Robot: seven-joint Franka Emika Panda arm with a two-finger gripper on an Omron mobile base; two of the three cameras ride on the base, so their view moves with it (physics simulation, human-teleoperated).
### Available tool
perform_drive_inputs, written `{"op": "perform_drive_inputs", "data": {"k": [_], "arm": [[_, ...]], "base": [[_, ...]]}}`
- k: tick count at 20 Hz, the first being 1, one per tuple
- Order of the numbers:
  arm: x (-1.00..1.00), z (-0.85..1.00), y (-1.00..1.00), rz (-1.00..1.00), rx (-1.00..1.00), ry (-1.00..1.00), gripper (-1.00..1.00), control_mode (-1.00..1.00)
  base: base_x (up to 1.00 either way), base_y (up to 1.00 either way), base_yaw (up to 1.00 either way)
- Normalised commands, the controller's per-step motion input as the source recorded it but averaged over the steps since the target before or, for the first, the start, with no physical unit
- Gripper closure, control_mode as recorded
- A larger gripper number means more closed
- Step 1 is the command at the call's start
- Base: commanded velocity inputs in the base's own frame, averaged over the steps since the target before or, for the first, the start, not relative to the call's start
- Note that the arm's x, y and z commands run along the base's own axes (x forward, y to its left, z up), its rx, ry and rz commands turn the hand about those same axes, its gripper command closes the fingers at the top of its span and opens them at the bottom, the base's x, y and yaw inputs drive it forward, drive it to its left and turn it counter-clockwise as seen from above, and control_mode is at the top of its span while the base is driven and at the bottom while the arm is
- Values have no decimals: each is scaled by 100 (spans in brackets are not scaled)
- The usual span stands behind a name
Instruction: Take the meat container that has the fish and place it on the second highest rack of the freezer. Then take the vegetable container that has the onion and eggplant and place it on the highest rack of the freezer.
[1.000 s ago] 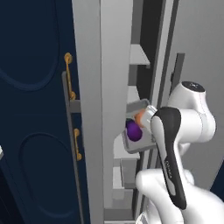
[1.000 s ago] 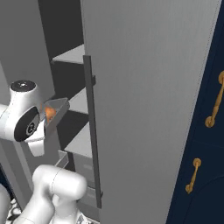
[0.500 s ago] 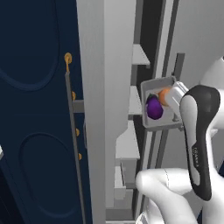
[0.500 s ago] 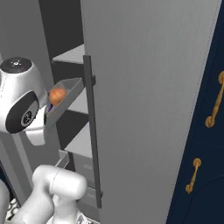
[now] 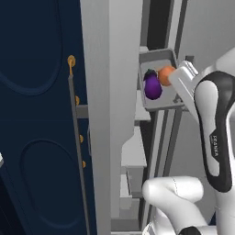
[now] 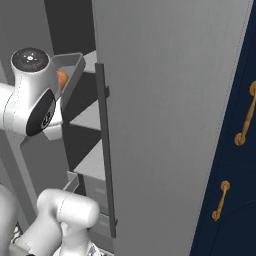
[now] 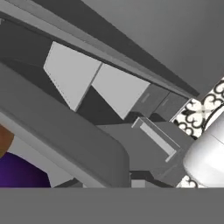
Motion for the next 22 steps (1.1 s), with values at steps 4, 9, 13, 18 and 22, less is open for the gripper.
{"op": "perform_drive_inputs", "data": {"k": [4,9,13,18,22], "arm": [[43,5,23,3,-10,-16,100,-100],[96,8,-17,-15,-3,-8,100,-100],[99,16,-11,-9,6,8,100,-100],[100,31,16,-12,0,13,100,-100],[100,23,9,-2,0,11,100,-100]], "base": [[0,0,0],[0,0,0],[0,0,0],[0,0,0],[0,0,0]]}}
